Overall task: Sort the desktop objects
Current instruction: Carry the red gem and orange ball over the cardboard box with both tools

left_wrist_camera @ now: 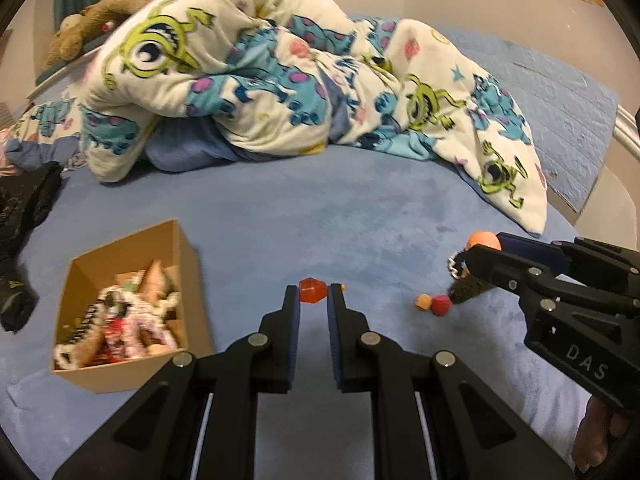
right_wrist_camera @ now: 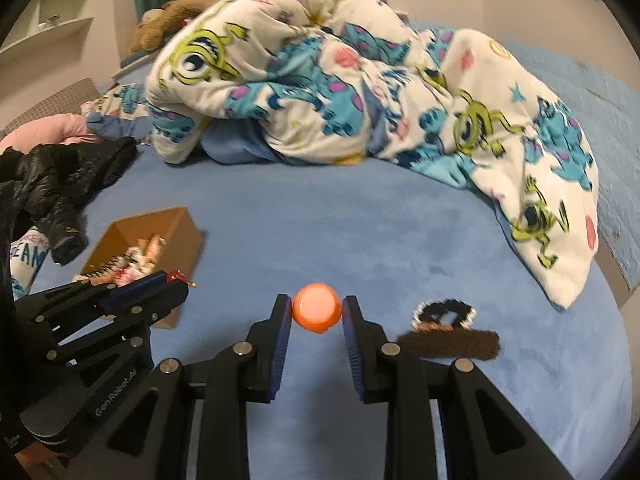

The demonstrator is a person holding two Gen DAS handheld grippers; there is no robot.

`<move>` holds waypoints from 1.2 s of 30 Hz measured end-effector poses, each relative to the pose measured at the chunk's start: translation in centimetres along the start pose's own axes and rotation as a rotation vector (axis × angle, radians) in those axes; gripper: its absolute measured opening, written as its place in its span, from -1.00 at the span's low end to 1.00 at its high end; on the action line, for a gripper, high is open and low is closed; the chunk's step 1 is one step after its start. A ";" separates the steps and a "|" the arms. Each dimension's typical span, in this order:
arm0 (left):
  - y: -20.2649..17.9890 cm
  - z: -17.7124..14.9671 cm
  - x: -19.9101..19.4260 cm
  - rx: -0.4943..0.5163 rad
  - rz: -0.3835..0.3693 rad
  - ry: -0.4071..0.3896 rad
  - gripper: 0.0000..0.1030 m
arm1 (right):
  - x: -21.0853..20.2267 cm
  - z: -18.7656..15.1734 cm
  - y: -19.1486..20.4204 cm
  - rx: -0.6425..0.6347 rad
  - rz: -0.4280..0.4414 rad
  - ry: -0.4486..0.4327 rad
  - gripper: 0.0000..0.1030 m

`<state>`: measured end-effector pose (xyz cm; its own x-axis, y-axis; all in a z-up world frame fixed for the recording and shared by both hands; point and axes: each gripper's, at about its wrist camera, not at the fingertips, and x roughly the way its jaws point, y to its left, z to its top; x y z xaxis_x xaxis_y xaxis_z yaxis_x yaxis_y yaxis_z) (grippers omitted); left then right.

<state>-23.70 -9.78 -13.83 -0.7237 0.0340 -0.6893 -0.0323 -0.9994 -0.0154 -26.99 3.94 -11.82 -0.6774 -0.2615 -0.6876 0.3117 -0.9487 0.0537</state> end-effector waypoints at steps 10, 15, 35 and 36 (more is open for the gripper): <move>6.1 0.0 -3.8 -0.062 0.082 -0.024 -0.73 | -1.5 2.1 6.8 -0.061 0.061 -0.033 -0.49; 9.2 -0.4 -5.1 -0.094 0.113 -0.037 -0.73 | -1.7 2.9 10.5 -0.095 0.092 -0.040 -0.49; 19.7 -2.4 -7.3 -0.181 0.215 -0.044 -0.73 | 0.1 4.6 21.9 -0.194 0.172 -0.023 -0.49; 20.2 -2.5 -7.2 -0.184 0.218 -0.042 -0.73 | 0.3 4.7 22.3 -0.199 0.174 -0.023 -0.49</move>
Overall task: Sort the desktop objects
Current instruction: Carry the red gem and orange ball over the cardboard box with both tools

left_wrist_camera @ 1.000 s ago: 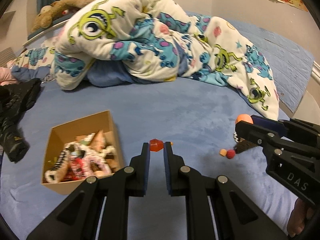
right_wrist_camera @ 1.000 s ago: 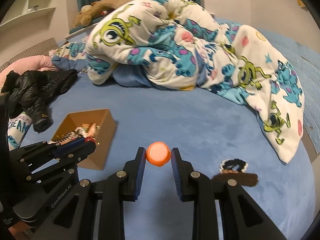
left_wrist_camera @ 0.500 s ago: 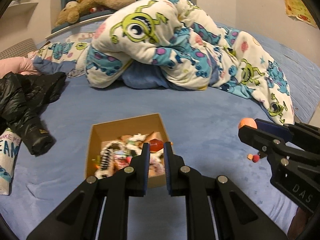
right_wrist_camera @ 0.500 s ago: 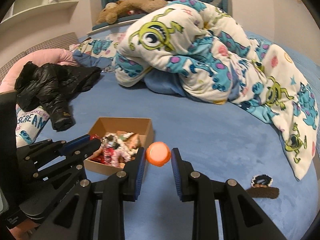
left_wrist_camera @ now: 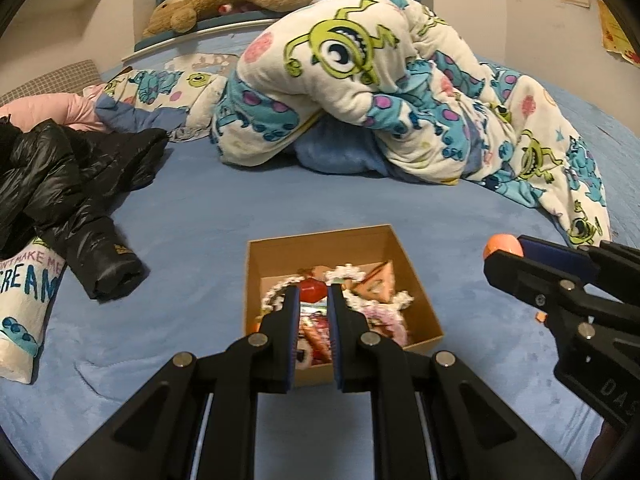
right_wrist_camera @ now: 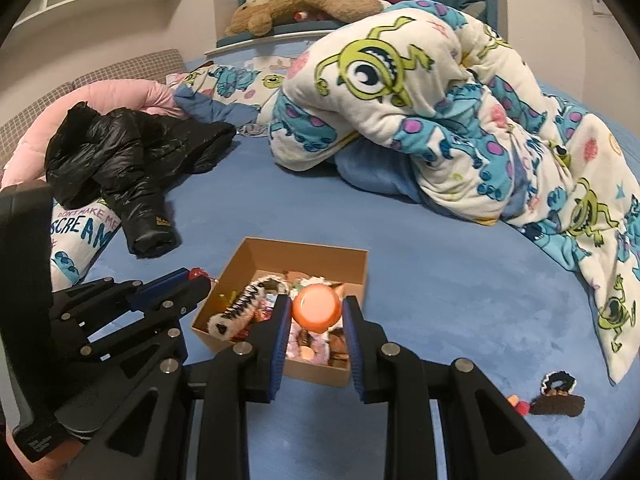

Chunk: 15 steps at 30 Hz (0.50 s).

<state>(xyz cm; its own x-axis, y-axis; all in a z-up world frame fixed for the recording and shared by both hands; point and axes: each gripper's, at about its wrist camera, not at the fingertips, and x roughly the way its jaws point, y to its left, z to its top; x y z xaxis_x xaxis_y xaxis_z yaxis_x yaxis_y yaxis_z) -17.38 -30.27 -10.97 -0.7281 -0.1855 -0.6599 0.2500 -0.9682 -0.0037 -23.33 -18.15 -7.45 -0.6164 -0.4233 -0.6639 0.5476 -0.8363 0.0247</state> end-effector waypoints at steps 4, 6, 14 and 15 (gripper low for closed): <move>1.3 -0.1 1.0 -0.004 0.013 0.010 -0.73 | 0.8 0.1 0.9 -0.009 0.005 0.008 -0.49; 1.8 -0.2 1.4 -0.005 0.019 0.013 -0.73 | 1.2 0.2 1.2 -0.010 0.005 0.013 -0.49; 2.8 -1.0 4.0 0.003 0.031 0.044 -0.73 | 3.5 -0.3 1.7 -0.016 0.004 0.042 -0.49; 2.9 -1.2 4.4 0.002 0.032 0.049 -0.73 | 3.9 -0.4 1.8 -0.016 0.005 0.047 -0.49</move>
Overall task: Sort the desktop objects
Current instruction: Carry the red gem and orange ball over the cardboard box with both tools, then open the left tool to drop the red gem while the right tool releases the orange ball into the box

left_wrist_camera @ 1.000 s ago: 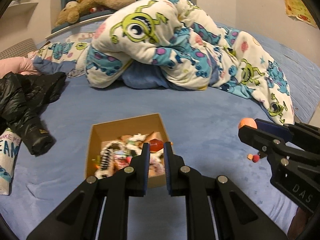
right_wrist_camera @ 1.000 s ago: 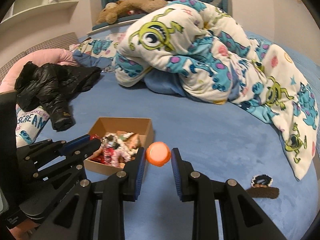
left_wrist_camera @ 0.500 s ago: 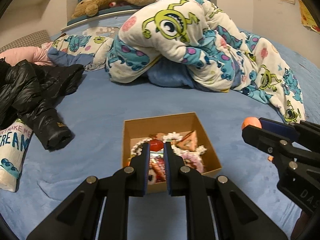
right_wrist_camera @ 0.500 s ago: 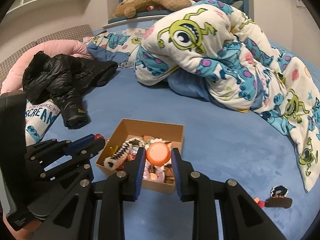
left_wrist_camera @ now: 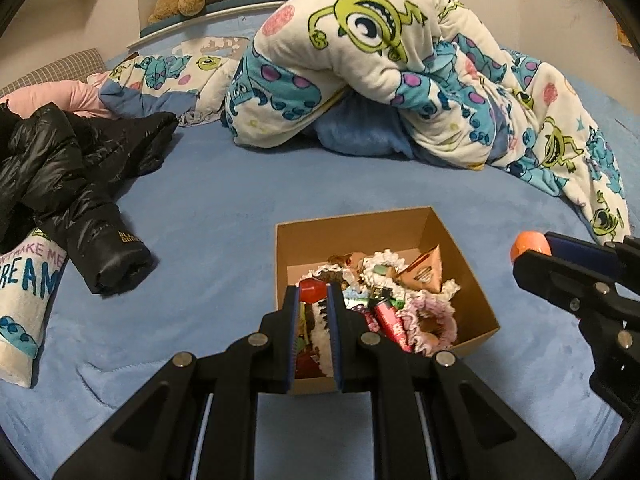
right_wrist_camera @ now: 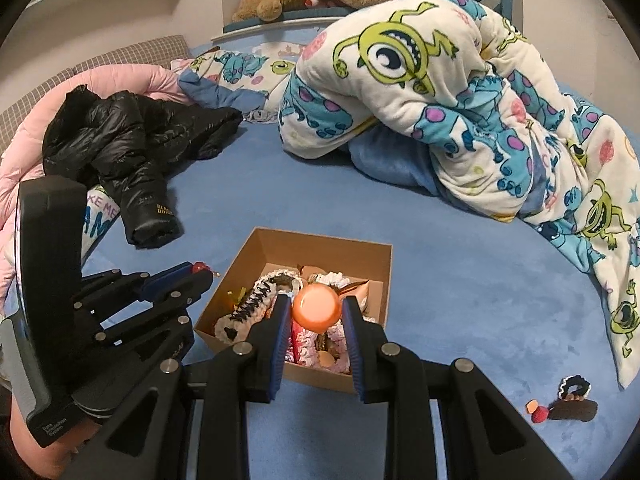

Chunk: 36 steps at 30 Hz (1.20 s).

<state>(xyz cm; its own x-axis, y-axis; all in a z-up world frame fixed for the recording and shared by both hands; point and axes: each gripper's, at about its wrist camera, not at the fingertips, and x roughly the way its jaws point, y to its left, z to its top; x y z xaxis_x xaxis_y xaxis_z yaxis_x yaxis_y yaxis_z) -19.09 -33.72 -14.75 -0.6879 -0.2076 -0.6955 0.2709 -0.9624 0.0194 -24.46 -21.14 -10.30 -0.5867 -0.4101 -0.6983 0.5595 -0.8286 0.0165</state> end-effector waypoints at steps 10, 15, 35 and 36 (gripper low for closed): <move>0.8 -1.1 2.2 -0.010 -0.008 0.029 -0.73 | 3.4 -0.8 0.4 0.001 -0.002 0.044 -0.49; 0.6 -1.3 2.9 -0.004 -0.025 0.037 -0.73 | 4.2 -1.1 0.5 0.000 -0.004 0.053 -0.49; 0.8 -2.0 3.9 -0.023 -0.030 0.055 -0.49 | 6.2 -1.6 0.4 0.004 -0.014 0.083 -0.48; 0.9 -2.0 3.8 -0.024 -0.029 0.053 -0.45 | 6.3 -1.5 0.4 0.003 -0.014 0.084 -0.48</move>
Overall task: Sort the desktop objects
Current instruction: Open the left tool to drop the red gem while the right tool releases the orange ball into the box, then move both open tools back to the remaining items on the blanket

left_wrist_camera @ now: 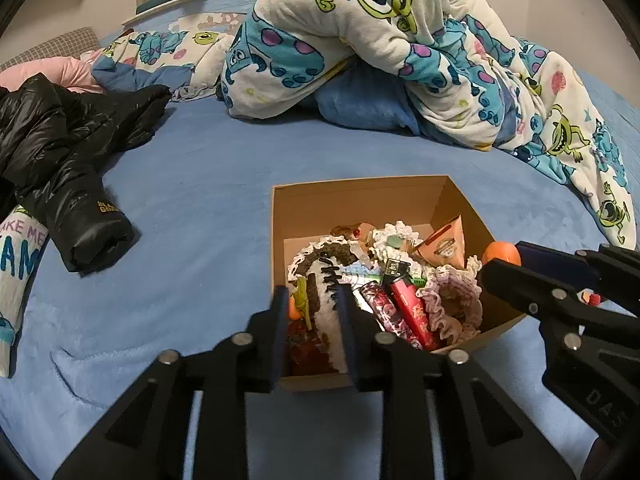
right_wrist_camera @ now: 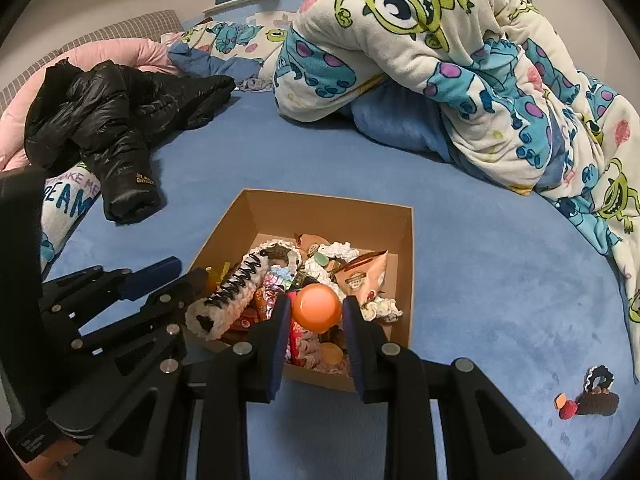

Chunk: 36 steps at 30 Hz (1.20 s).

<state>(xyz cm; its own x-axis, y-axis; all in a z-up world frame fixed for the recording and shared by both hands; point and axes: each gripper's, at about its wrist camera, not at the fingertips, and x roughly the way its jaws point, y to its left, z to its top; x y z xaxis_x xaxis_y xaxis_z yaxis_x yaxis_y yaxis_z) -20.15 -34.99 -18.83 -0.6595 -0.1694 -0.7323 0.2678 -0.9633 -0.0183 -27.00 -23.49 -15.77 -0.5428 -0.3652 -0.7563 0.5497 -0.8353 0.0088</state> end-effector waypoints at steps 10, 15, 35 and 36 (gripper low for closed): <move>0.4 -0.1 -0.5 -0.009 0.005 -0.002 -0.45 | 0.3 -0.1 0.0 0.003 0.002 0.008 -0.47; 0.2 -0.1 -0.7 -0.007 0.004 -0.004 -0.45 | 0.0 -0.2 -0.2 0.005 0.001 0.006 -0.47; -8.4 0.5 -4.0 0.066 -0.042 -0.023 -0.45 | -6.6 -4.1 -7.5 0.106 -0.017 -0.052 -0.36; -9.1 0.5 -4.2 0.072 -0.046 -0.024 -0.42 | -7.1 -4.4 -8.3 0.115 -0.022 -0.056 -0.35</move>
<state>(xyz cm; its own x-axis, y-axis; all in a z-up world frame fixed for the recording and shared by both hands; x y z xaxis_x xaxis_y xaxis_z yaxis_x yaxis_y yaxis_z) -20.17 -25.59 -15.21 -0.6872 -0.1287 -0.7150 0.1862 -0.9825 -0.0021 -24.89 -12.18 -13.33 -0.5907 -0.3657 -0.7193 0.4620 -0.8841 0.0700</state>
